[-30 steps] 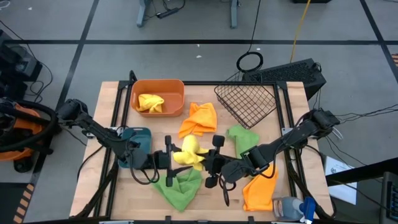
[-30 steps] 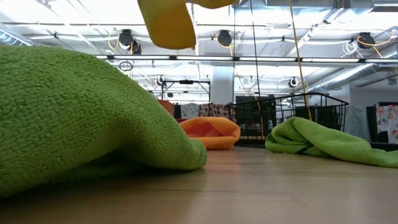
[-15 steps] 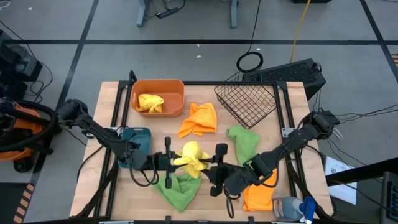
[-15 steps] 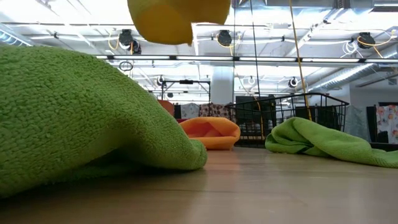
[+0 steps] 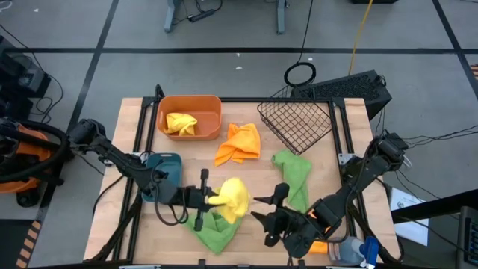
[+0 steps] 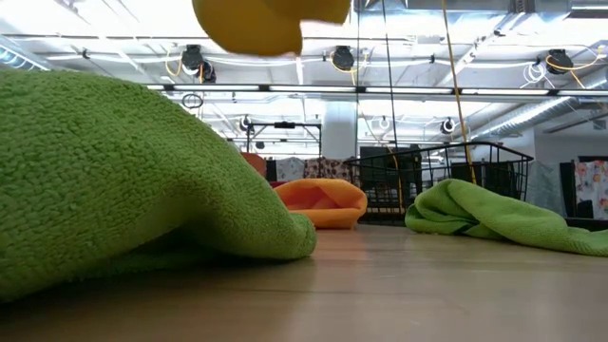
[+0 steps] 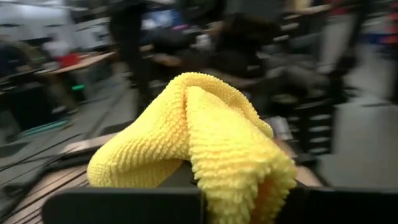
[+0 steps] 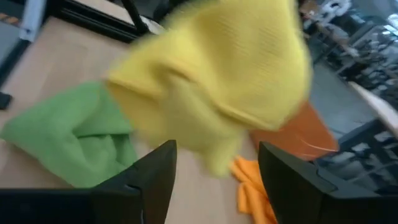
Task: Sort microfiber towel by color & place in baskets
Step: Put the yellow microfiber towel into the orange bin
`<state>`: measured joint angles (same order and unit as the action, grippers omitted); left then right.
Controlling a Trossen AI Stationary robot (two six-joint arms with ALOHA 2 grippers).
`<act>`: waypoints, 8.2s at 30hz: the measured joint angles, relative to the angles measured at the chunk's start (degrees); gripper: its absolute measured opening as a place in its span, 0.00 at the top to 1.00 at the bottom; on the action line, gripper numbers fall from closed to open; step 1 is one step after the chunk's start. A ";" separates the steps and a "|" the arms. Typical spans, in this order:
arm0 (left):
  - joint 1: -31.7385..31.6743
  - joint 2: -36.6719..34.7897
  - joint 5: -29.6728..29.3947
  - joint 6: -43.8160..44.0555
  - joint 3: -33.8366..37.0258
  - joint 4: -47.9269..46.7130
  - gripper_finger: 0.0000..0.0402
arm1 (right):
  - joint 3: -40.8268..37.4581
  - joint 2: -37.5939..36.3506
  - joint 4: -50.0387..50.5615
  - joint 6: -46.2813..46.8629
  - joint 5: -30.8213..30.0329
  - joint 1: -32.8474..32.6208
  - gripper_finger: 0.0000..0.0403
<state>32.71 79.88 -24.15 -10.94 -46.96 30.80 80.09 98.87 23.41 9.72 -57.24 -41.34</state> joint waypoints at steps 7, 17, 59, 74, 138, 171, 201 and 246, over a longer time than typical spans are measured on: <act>0.03 0.00 11.51 -3.44 0.00 -0.04 0.93 | 0.00 0.00 -0.71 0.15 -6.23 0.86 0.48; -0.04 -0.02 21.00 -4.60 -0.02 2.66 0.91 | -0.02 5.84 -4.00 -0.99 -1.57 5.73 0.49; -0.15 -0.02 -5.28 -2.90 0.00 -6.70 0.90 | -0.02 6.35 1.79 6.73 7.05 1.30 0.59; -0.11 -0.02 0.82 -3.44 0.00 -5.56 0.89 | -0.02 3.69 -7.87 7.32 5.05 2.37 0.43; 3.72 0.00 -3.31 -12.05 0.02 -9.22 0.89 | -0.02 0.12 -1.97 6.76 -1.99 -5.41 0.29; 1.64 -0.02 2.89 -5.76 0.04 -5.25 0.87 | 0.00 8.61 -25.69 -7.21 18.15 9.09 0.84; 9.70 -6.74 -10.90 3.12 0.02 -19.83 0.32 | 0.00 5.88 -19.85 -11.37 -2.99 1.70 0.98; 1.29 8.55 0.73 -18.99 0.02 10.43 0.42 | 0.00 5.90 -21.75 -8.87 9.26 5.73 0.98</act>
<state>34.00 88.42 -23.42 -29.93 -46.94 41.23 80.09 104.77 1.66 0.84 -47.98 -35.62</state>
